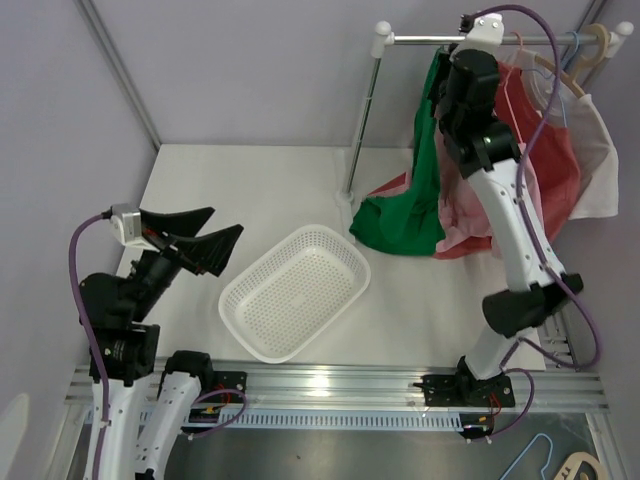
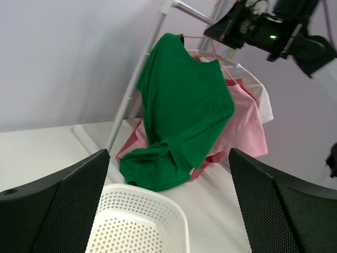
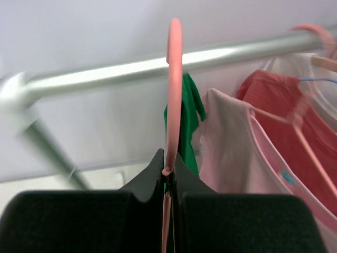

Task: Remove the t-shirt from the hanger

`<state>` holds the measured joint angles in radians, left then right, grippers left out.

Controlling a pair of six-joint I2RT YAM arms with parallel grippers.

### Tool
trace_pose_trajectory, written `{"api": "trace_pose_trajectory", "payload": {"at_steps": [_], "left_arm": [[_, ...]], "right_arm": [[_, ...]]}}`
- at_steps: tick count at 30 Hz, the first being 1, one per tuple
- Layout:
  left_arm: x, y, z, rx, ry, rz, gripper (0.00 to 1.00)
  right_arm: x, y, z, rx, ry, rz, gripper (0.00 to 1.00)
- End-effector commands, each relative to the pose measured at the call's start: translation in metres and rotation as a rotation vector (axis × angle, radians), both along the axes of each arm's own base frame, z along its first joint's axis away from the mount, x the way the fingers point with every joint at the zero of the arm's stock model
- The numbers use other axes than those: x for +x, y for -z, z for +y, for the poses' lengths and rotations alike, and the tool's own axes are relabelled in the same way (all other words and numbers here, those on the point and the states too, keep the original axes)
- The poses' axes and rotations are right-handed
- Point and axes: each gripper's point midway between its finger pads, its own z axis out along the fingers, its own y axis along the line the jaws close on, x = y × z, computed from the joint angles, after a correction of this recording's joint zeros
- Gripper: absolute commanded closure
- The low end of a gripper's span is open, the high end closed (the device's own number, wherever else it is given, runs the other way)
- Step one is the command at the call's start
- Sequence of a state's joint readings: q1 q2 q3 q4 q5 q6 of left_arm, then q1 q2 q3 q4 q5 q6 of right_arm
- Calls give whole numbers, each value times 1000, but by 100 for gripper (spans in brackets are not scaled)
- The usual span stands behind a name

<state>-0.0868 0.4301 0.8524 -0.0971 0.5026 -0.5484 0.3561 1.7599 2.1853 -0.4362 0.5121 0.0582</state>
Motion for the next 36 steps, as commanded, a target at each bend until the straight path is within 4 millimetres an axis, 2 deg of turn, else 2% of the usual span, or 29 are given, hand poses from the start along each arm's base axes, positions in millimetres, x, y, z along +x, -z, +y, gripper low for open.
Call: {"api": "trace_pose_trajectory", "payload": {"at_steps": [1, 3, 4, 5, 6, 7, 8, 9, 10, 11, 12, 13, 14, 15, 16, 17, 18, 21, 27, 28, 31, 36], "left_arm": [[-9, -32, -22, 19, 149, -61, 1], [-22, -41, -39, 51, 255, -131, 1], [-19, -40, -47, 62, 292, -134, 1], [-31, -53, -58, 85, 355, -192, 1], [-31, -53, -66, 101, 387, -191, 1], [-18, -44, -80, 123, 423, -142, 0], [-19, -54, -87, 137, 448, -156, 0], [-21, -44, -103, 173, 497, -130, 0], [-9, -41, -119, 199, 523, -103, 0], [-9, -44, -129, 218, 545, -115, 1], [-15, -37, -147, 260, 591, -128, 0], [-18, -41, -157, 278, 611, -152, 1], [-12, -26, -175, 318, 631, -136, 1], [-27, -20, -194, 368, 682, -199, 1], [-27, -16, -205, 395, 673, -217, 1], [-26, -2, -221, 429, 694, -216, 1], [-40, 4, -235, 467, 738, -281, 1], [-54, 26, -262, 487, 837, -308, 1], [-46, 44, -284, 471, 857, -268, 1], [-41, 55, -291, 487, 859, -242, 0], [-31, 70, -307, 497, 865, -224, 0], [-36, 75, -331, 448, 939, -229, 0]], "right_arm": [[-92, -91, -18, 88, -55, -232, 100], [-109, -83, -25, 134, -38, -223, 100], [-121, -77, -30, 141, -34, -209, 100], [-126, -67, -30, 154, -39, -173, 100], [-130, -61, -32, 164, -33, -154, 100], [-132, -50, -31, 168, -37, -124, 100], [-139, -48, -33, 178, -41, -117, 100], [-141, -37, -30, 193, -51, -80, 100], [-143, -32, -30, 197, -53, -65, 100], [-143, -24, -29, 199, -57, -43, 100], [-143, -17, -28, 197, -58, -21, 100], [-141, -13, -28, 196, -54, -7, 100], [-136, -8, -26, 187, -51, 12, 100], [-135, -3, -25, 177, -50, 38, 100], [-133, -1, -23, 176, -57, 55, 100], [-134, -3, -21, 175, -66, 67, 100], [-130, 1, -18, 170, -74, 85, 100], [-131, -4, -11, 181, -113, 90, 100], [-138, -11, -9, 184, -140, 89, 100], [-140, -14, -9, 188, -147, 84, 100], [-146, -18, -7, 204, -165, 81, 100], [-149, -24, -7, 219, -177, 68, 100]]}}
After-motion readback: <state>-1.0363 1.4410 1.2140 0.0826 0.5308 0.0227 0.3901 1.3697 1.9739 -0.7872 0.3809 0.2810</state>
